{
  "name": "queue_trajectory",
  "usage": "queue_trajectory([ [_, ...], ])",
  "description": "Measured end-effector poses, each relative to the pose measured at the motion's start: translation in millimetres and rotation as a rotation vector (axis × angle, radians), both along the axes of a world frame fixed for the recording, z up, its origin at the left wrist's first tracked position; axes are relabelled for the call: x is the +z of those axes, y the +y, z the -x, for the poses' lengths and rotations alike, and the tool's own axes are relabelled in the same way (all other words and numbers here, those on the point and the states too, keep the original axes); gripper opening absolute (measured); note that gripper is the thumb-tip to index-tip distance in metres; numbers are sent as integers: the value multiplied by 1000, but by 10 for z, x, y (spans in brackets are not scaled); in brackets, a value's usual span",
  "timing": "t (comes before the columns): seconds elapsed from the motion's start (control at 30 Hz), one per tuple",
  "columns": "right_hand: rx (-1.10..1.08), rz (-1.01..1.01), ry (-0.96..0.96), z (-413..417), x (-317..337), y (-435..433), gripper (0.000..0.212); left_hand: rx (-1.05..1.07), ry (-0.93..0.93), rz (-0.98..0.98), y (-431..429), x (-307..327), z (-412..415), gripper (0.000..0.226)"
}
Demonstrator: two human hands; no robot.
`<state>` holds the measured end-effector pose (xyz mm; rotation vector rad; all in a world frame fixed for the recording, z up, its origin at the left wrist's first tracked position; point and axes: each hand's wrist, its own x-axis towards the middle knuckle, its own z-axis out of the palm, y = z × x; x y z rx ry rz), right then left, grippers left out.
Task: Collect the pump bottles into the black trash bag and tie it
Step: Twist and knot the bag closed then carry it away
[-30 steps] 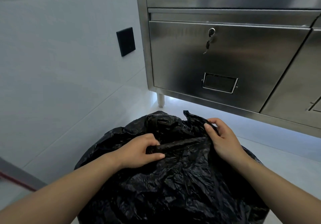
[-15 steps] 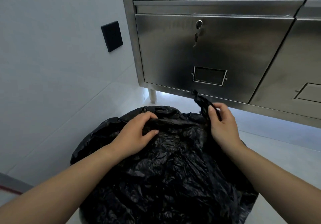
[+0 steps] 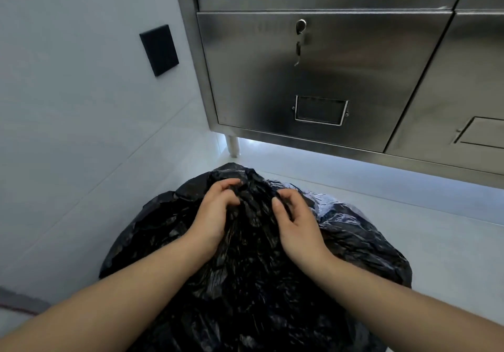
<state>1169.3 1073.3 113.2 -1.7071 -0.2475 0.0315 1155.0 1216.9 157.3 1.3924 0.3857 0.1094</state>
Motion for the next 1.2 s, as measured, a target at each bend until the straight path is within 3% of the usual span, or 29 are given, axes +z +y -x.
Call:
queue_trajectory([
  [0.03, 2, -4, 11, 8, -28, 8, 4, 41, -2, 64, 18, 23, -10, 25],
  [0.1, 19, -2, 17, 20, -62, 28, 6, 53, 4, -72, 91, 28, -14, 17],
  [0.17, 15, -6, 28, 6, -76, 39, 5, -9, -8, -208, 172, -9, 4, 28],
  [0.27, -30, -20, 55, -92, -61, 34, 3, -108, -66, -210, 236, -27, 24, 39],
  [0.4, -79, -16, 74, -217, -53, -1, 17, -131, -93, -258, 226, -78, 63, 47],
  [0.67, 12, -5, 73, -239, -82, 42, 18, -85, -155, -444, 335, -93, 172, 14],
  [0.87, 134, 3, 55, -180, -57, 111, 16, -158, -294, -587, 323, -45, 146, 19],
  [1.2, 288, 43, 28, -82, 78, -55, 16, -209, -300, -532, 233, -117, 28, 19],
])
